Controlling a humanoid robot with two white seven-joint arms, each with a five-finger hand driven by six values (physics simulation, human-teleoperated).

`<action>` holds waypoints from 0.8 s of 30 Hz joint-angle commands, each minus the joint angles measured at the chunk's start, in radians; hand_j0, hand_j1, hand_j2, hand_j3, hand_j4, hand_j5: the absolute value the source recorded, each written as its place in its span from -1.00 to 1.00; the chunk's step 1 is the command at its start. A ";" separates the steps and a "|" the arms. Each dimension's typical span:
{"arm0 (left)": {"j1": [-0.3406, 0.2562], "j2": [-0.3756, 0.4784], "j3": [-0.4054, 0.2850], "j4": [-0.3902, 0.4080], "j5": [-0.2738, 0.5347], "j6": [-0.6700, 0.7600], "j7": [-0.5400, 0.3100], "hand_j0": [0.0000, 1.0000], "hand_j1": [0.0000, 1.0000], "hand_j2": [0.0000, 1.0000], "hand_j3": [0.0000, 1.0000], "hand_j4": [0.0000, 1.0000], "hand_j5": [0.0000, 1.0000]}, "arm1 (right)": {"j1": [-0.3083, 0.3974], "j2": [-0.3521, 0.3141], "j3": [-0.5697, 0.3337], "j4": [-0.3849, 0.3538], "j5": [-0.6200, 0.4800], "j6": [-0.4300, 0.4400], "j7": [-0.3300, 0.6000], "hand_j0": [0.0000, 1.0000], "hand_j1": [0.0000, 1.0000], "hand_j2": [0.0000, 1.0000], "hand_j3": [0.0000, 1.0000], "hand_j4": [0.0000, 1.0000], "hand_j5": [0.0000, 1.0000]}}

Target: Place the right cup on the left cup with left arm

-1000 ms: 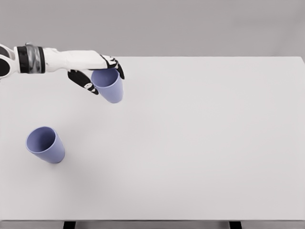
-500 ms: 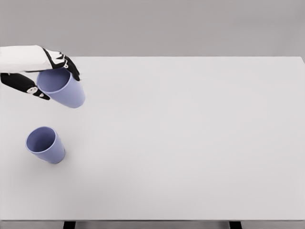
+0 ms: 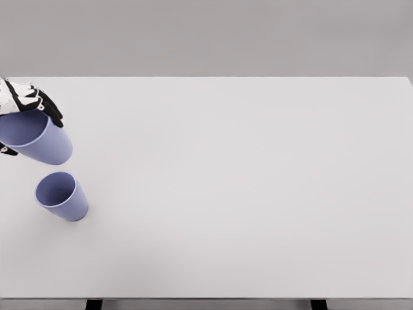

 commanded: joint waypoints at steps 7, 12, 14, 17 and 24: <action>0.022 0.060 0.000 -0.013 0.008 0.003 0.001 -0.07 -0.07 -0.07 -0.07 -0.07 -0.07 | 0.000 0.000 0.000 0.000 0.000 0.000 0.001 1.00 1.00 1.00 1.00 1.00 1.00; 0.048 0.078 0.003 -0.015 0.006 0.003 0.001 -0.07 -0.07 -0.07 -0.07 -0.07 -0.07 | 0.000 0.000 0.000 0.000 0.000 0.000 0.001 1.00 1.00 1.00 1.00 1.00 1.00; 0.060 0.078 0.005 -0.015 0.006 0.003 0.001 -0.07 -0.07 -0.07 -0.07 -0.07 -0.07 | 0.000 0.000 0.000 0.000 0.000 0.000 -0.001 1.00 1.00 1.00 1.00 1.00 1.00; 0.068 0.075 0.005 -0.015 0.006 0.003 0.001 -0.07 -0.07 -0.07 -0.07 -0.07 -0.07 | 0.000 0.000 0.000 0.000 0.000 0.000 0.001 1.00 1.00 1.00 1.00 1.00 1.00; 0.094 0.049 0.009 -0.015 0.006 0.003 0.001 -0.07 -0.07 -0.07 -0.07 -0.07 -0.07 | 0.000 0.000 0.000 0.000 0.000 0.000 0.001 1.00 1.00 1.00 1.00 1.00 1.00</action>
